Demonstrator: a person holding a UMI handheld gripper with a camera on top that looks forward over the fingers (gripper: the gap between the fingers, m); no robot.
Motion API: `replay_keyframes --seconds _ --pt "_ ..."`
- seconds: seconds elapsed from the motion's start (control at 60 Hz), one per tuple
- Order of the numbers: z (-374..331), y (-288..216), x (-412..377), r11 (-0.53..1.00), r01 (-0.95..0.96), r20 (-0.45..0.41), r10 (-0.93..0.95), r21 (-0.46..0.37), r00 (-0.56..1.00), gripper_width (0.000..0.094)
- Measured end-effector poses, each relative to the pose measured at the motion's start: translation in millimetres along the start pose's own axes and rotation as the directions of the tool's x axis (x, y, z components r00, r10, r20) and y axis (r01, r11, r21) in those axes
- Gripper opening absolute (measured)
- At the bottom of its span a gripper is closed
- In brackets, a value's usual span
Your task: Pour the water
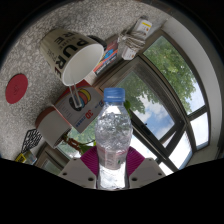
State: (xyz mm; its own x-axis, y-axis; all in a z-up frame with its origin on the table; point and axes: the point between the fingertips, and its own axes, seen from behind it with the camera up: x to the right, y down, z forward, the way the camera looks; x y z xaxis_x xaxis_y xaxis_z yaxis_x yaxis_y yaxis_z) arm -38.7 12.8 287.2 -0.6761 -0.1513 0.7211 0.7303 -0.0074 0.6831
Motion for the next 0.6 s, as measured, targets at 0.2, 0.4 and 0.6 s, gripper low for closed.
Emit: replay_keyframes --seconds 0.2,0.4,0.6 --pt "5.6 -25.2 -10.7 0.998 0.047 0.033 -0.049 0.050 0.998 0.0319" --pt "-1.5 23.1 37.5 0.962 -0.272 -0.053 0.270 -0.034 0.961 0.0318" --pt "-29.9 100.9 71.4 0.196 -0.980 -0.189 0.961 -0.040 0.200 0.0319"
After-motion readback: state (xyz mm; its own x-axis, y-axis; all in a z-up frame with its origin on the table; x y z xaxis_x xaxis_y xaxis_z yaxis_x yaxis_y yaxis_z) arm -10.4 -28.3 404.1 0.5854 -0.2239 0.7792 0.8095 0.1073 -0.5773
